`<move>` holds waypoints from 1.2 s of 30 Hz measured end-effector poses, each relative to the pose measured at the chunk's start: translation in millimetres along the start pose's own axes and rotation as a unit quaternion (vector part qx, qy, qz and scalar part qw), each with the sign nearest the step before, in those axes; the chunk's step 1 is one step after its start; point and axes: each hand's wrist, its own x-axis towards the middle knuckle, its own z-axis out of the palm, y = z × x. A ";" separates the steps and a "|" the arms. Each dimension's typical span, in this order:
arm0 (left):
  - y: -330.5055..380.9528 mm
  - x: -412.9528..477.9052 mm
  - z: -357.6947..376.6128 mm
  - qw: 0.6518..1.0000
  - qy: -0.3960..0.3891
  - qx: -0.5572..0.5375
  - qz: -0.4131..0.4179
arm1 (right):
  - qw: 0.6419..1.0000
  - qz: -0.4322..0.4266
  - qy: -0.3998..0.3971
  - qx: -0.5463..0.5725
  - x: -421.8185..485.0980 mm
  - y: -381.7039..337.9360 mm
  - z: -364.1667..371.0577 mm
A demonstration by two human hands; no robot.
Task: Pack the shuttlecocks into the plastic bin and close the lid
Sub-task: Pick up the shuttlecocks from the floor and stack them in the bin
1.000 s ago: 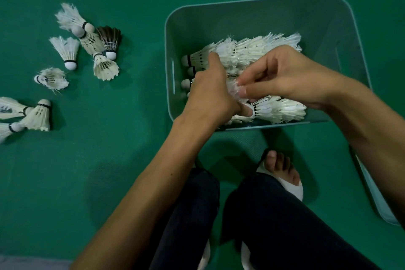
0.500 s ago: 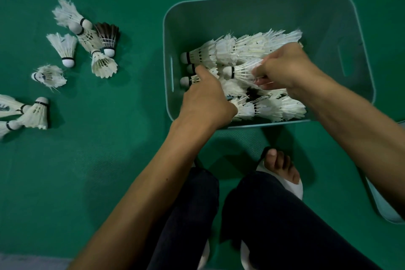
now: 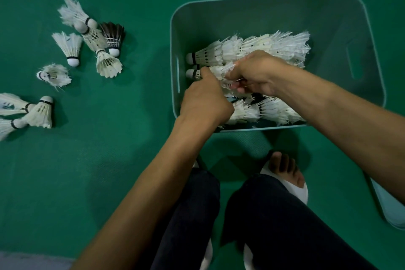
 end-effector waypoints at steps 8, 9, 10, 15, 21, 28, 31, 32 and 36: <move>-0.5 -2.0 0.2 1.000 -0.004 -0.010 0.010 | 0.999 -0.036 0.022 0.011 -3.3 -4.6 5.2; -0.6 -2.9 0.1 1.000 -0.001 -0.014 0.012 | 0.999 -0.035 0.014 0.018 -4.7 -4.5 4.3; -0.8 -4.0 0.2 1.000 0.005 -0.015 0.015 | 0.999 -0.034 0.007 0.017 -5.7 -3.7 2.6; 1.3 -8.3 0.2 0.998 0.051 0.004 0.047 | 1.000 -0.015 -0.022 -0.004 -5.3 1.3 -14.1; 1.2 -4.0 0.9 0.999 0.009 0.010 0.036 | 1.000 -0.003 -0.026 -0.003 5.3 2.8 -3.3; -0.1 -2.6 -1.2 1.000 0.008 0.005 0.026 | 1.000 0.006 -0.010 0.001 4.5 -1.8 -5.0; -0.4 -3.5 -1.7 1.000 0.008 0.006 0.026 | 1.000 0.017 -0.002 0.023 -3.3 1.8 -10.0; -0.1 -4.4 -2.9 1.000 0.008 0.006 0.026 | 1.000 0.012 0.013 0.019 -6.8 3.4 -14.3; -2.0 -12.5 -16.7 0.998 0.001 0.027 0.058 | 0.991 -0.058 0.103 -0.064 -26.9 2.6 -32.8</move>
